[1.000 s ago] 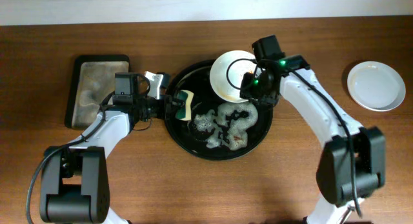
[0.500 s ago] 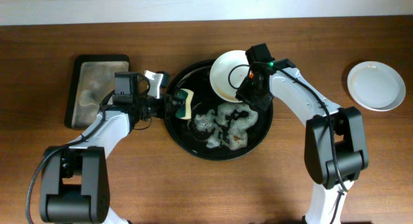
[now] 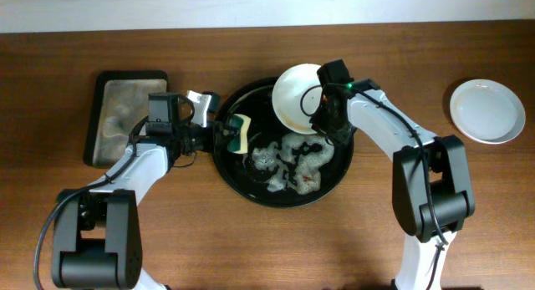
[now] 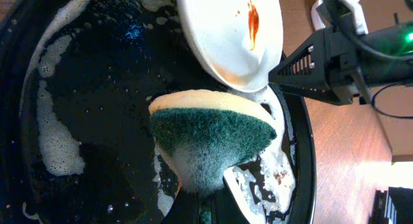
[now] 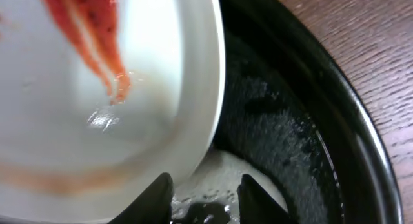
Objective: Clean dirty plates on tray and stack at the side
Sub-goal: 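Move the right gripper back and grip the rim of the stained plate, then pull the stained plate to the tray center with the right gripper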
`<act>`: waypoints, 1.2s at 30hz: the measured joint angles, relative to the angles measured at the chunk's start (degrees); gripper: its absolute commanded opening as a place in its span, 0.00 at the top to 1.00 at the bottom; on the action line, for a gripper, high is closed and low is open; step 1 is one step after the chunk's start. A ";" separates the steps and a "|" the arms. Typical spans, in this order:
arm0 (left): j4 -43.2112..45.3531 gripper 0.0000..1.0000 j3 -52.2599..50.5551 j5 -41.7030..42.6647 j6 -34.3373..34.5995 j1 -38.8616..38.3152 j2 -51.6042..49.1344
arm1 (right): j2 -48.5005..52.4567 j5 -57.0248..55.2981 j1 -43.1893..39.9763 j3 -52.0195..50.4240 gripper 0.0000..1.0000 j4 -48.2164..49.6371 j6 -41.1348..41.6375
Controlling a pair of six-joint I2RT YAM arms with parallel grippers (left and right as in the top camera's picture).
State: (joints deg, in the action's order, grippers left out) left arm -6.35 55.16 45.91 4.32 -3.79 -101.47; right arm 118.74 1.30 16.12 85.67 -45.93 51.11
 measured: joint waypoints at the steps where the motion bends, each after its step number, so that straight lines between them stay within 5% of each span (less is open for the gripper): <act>1: 0.02 1.00 0.00 0.00 0.00 0.00 0.00 | 0.00 -0.24 0.00 -0.46 0.79 0.17 -0.15; 7: 0.04 1.00 0.00 0.00 0.00 0.00 0.00 | 0.00 -1.99 0.00 -0.74 0.85 0.07 -0.76; 11: 0.04 1.00 0.00 0.00 0.00 0.00 0.00 | 0.00 -3.58 0.00 -0.90 0.75 -0.04 -3.58; 23: 0.04 1.00 0.00 0.00 0.00 0.00 0.00 | -0.85 2.34 0.00 -0.96 0.68 -1.64 -10.99; 36: 0.15 1.00 0.00 0.00 0.00 0.00 0.00 | 0.44 8.33 0.02 -1.09 0.68 8.39 -4.59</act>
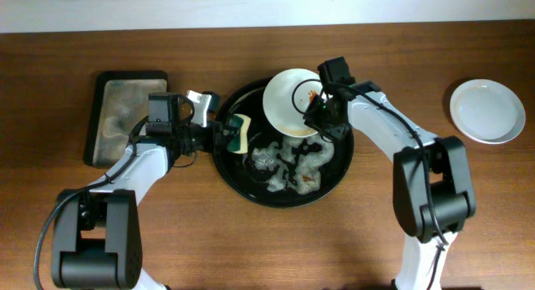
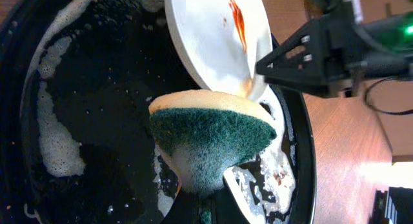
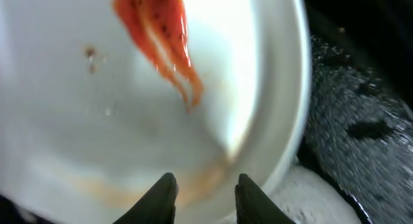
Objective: Clean dirty plates on tray and stack at the side
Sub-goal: 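Pull the stained plate to the tray center with the right gripper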
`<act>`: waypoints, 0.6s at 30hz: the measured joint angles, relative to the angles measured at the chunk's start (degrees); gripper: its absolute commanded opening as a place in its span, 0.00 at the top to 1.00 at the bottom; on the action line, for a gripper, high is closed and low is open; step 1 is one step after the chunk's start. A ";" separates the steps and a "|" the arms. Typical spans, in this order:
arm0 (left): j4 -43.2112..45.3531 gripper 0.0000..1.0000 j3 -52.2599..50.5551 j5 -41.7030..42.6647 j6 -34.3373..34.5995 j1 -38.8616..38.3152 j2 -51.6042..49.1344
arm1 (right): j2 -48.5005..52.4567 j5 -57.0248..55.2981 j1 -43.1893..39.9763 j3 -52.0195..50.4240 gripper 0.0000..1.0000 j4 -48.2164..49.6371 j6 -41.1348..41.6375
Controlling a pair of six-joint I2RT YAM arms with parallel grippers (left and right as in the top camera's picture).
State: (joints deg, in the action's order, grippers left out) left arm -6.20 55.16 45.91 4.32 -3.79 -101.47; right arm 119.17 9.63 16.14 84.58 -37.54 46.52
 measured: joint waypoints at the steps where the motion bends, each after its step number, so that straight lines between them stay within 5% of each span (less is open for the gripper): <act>1: 0.00 1.00 -0.02 0.00 0.00 0.00 0.00 | 0.90 0.00 0.04 0.00 0.68 0.17 0.35; 9: 0.00 1.00 -0.09 0.00 0.00 0.00 0.00 | 1.53 0.39 0.15 0.11 0.73 -1.31 1.25; 18: 0.28 1.00 -0.09 0.00 0.00 0.00 0.00 | 1.36 -4.52 1.33 0.81 0.77 -7.23 -13.94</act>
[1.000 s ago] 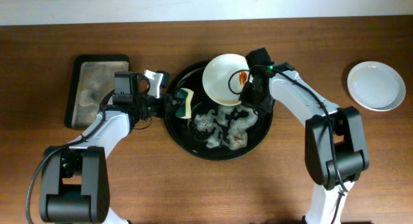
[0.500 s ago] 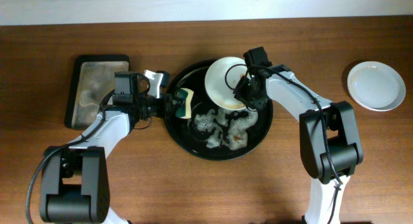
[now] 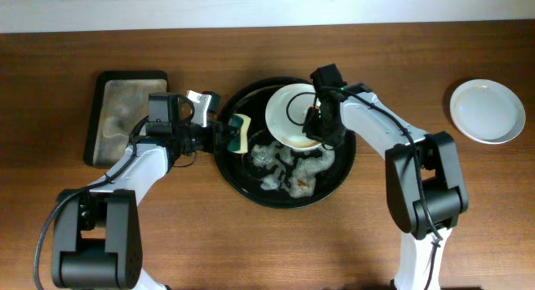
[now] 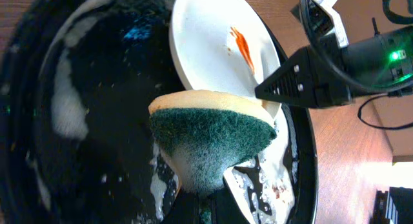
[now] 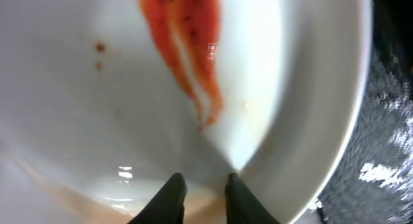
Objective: Clean dirty plates on tray and stack at the side
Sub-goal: 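Pull the stained plate to the tray center with the right gripper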
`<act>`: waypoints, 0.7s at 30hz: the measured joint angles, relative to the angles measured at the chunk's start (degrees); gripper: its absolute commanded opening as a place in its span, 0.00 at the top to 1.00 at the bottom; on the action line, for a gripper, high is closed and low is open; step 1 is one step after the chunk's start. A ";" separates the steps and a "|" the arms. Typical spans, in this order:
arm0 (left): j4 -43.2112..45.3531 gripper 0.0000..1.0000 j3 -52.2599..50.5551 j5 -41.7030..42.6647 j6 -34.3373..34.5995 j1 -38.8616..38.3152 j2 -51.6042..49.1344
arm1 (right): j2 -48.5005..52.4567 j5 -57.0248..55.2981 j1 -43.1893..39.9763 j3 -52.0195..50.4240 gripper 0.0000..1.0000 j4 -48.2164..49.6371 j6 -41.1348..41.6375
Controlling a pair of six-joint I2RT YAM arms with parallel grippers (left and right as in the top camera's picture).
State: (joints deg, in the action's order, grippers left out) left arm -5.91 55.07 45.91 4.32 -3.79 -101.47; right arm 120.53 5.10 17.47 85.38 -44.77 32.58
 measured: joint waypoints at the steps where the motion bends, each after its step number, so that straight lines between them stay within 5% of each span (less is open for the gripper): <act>1: 0.02 1.00 0.00 0.02 0.00 0.00 0.00 | -0.11 -0.94 0.04 0.00 0.76 -0.28 -1.44; 4: 0.04 1.00 0.00 0.00 0.00 0.00 0.00 | -1.11 -2.32 -0.11 -0.52 0.65 -0.90 -5.18; 10: 0.02 1.00 0.00 0.00 0.00 0.00 0.00 | -8.57 1.07 -0.17 -0.63 0.64 -1.86 -6.43; 15: 0.04 1.00 0.00 0.00 0.00 0.00 0.00 | -11.06 5.31 -0.11 -0.81 0.64 -8.02 4.68; 21: 0.15 1.00 0.00 0.00 0.00 0.00 0.00 | -10.95 5.99 0.74 -4.24 0.64 -2.03 17.99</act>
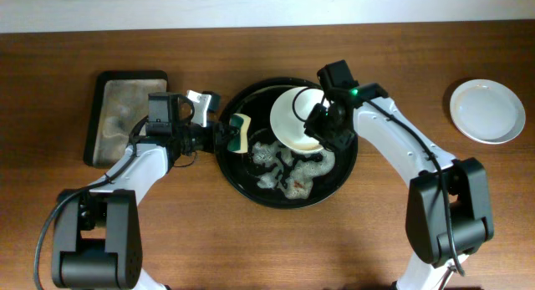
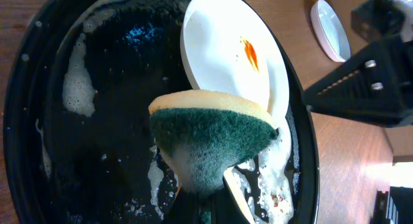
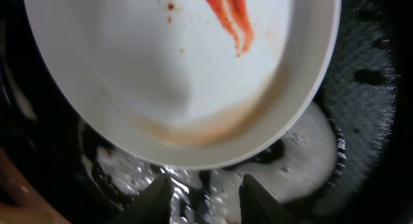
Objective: Clean dirty plates on tray and stack at the side
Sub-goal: 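Pull the stained plate to the tray center with the right gripper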
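A white plate with a red sauce streak rests tilted in the far right part of the round black tray; the left wrist view shows the plate too. My right gripper is open just off the plate's rim, and its fingers stand apart over the foam with nothing between them. My left gripper is shut on a yellow-and-green sponge, held over the tray's left side a short way from the plate.
Soapy foam with red specks lies in the tray's middle. A clean white plate sits on the table at the far right. A dark rectangular tray lies at the left.
My right gripper was shut on the dirty plate's rim; now it is open and drawn back, and the plate sits free in the tray. The left gripper and sponge have not moved.
At first my right gripper held the dirty plate up at the tray's far edge. Then the plate was further left over the tray, then down inside it in the gripper's hold. Now it is let go. The left gripper held the sponge still throughout.
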`<act>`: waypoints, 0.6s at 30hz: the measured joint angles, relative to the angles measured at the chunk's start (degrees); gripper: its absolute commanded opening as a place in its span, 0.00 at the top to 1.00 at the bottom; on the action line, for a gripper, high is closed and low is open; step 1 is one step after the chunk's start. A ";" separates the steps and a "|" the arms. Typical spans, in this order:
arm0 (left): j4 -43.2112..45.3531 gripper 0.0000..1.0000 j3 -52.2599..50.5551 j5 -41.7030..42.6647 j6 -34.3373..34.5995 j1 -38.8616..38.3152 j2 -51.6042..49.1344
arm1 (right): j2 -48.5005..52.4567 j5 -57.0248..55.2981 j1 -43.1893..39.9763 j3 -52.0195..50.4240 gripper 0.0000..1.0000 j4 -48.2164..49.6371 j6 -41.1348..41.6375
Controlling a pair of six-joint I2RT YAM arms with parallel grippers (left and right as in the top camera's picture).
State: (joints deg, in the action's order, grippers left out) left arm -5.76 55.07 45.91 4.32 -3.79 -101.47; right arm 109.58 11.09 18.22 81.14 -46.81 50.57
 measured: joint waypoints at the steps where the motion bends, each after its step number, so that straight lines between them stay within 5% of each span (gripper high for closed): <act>1: -0.02 1.00 0.00 0.00 0.00 0.00 0.00 | 0.00 0.00 0.04 -1.40 0.64 1.38 2.29; 9: 0.00 1.00 0.00 0.00 0.00 0.00 0.00 | 0.46 0.00 0.04 -9.49 0.65 8.59 8.35; 11: 0.00 1.00 0.00 0.00 0.00 0.00 0.00 | 0.68 -0.04 0.04 -10.36 0.82 9.70 8.85; 18: 0.00 1.00 0.00 0.00 0.00 0.00 0.00 | 0.85 -1.77 0.04 -10.67 0.96 10.71 6.34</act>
State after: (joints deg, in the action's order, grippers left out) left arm -5.76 55.07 45.91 4.32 -3.79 -101.47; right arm 110.43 9.32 18.26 70.48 -36.10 56.90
